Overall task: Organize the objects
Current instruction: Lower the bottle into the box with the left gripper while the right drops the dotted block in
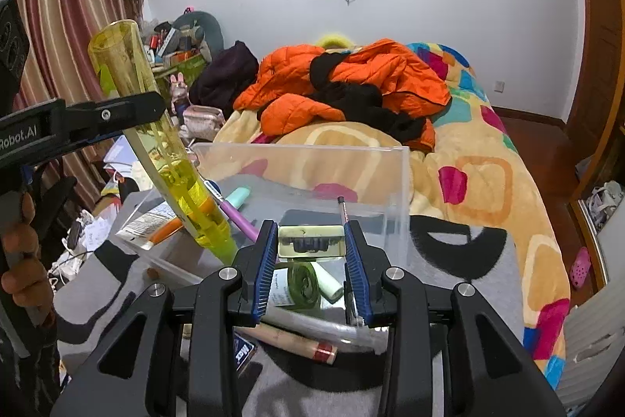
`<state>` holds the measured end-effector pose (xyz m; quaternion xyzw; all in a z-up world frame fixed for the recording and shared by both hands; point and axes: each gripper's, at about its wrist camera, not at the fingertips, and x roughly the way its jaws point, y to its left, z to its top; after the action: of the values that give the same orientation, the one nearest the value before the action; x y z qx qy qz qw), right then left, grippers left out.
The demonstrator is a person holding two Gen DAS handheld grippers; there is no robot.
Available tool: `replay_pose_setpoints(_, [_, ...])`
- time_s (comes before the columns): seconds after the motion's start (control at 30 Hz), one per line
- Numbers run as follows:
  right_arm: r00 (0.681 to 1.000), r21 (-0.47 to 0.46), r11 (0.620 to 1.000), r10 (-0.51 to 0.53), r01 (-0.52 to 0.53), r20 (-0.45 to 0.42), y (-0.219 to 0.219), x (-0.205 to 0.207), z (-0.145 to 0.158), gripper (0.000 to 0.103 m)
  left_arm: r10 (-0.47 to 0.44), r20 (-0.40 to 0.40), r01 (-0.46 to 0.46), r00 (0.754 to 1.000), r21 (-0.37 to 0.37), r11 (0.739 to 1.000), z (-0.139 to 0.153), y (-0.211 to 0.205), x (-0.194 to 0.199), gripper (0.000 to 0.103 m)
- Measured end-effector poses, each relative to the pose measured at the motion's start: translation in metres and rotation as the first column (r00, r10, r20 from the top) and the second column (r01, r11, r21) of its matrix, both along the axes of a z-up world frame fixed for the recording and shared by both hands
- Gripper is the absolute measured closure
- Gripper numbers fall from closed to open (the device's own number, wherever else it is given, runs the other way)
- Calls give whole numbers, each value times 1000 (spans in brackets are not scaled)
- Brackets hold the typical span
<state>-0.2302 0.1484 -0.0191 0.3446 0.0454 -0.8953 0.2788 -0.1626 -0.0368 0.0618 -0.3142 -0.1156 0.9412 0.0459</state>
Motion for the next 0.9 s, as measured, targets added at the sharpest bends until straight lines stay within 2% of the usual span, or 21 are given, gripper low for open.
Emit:
replay_pose_setpoints(0.07, [1000,13,1000,4,-4,4,-5,-4,-3,71,16,-1,-16,1000,-8,1000,-5,-3,-1,59])
replay_pose_setpoints(0.27, [1000,45,999,21,-21,20,-21,-15,-10,71,31,18,-32,999,29,999,-7,-19,-5,58])
replay_pose_setpoints(0.5, [998,61,997,36,-39,47,-34,-26,-17,71,103,46,-101,994,-37,994,-16,-35,-10,53])
replay_pose_setpoints(0.67, [997,67,997,44,-48,69,-42,-32,-23,71,111,62,-104,992,-101,989,-26,-35,-9,45])
replay_pose_setpoints(0.9, [994,82,995,45,-53,96,-50,-37,-31,71,83,115,-73,990,-92,993,-42,-37,-6,37])
